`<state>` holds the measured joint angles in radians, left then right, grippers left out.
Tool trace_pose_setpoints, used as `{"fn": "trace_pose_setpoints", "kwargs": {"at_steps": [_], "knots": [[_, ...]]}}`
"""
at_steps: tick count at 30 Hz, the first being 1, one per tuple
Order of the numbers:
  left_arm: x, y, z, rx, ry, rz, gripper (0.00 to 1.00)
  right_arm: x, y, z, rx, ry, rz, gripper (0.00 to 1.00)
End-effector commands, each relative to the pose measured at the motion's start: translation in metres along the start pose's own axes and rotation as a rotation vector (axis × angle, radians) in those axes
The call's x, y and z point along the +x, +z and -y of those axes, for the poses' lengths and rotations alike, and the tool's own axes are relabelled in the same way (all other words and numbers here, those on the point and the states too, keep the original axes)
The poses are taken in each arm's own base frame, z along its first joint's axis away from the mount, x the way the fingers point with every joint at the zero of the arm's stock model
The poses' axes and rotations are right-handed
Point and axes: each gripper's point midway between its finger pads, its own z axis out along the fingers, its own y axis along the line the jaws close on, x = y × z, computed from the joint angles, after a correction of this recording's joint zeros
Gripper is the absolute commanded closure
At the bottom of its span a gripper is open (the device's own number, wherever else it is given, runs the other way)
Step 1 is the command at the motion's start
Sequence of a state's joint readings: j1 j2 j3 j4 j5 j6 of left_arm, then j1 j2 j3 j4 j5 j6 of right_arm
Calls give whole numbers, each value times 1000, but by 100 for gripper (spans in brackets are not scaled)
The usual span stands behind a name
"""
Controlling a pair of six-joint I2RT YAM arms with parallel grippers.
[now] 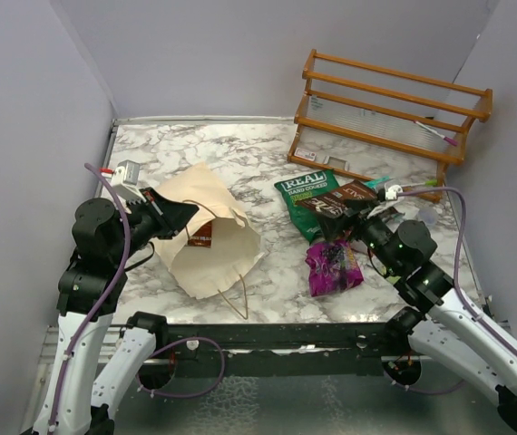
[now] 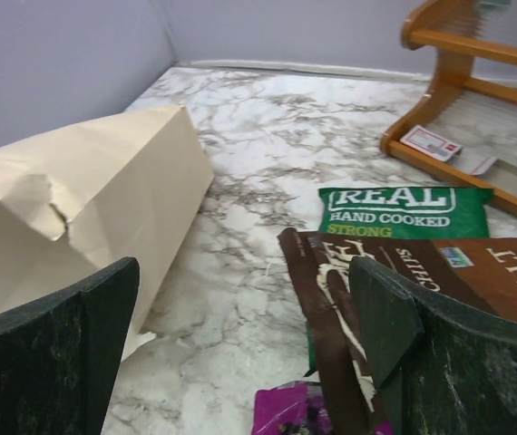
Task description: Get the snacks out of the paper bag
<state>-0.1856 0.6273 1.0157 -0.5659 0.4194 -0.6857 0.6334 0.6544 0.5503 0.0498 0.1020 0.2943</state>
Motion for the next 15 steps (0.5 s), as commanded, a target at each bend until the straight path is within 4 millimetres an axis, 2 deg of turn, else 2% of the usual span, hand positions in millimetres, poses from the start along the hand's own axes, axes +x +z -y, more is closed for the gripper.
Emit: {"fn": "trace_pose_setpoints", "kwargs": {"at_steps": [1, 3, 4, 7, 11, 15], "knots": [[-3, -2, 8, 36, 24, 12, 100, -2, -11, -27, -158, 44, 33, 1], [-4, -3, 9, 40, 26, 16, 100, 5, -13, -22, -132, 111, 49, 1], [-4, -4, 8, 39, 27, 19, 100, 8, -15, -26, -167, 104, 60, 1], [-4, -4, 9, 41, 29, 18, 100, 17, -22, -53, -356, 15, 76, 1], [-4, -5, 10, 41, 36, 11, 100, 41, -14, -74, -483, 10, -41, 1], [-3, -6, 9, 34, 37, 5, 100, 35, -16, -99, -577, 8, 8, 1]]}}
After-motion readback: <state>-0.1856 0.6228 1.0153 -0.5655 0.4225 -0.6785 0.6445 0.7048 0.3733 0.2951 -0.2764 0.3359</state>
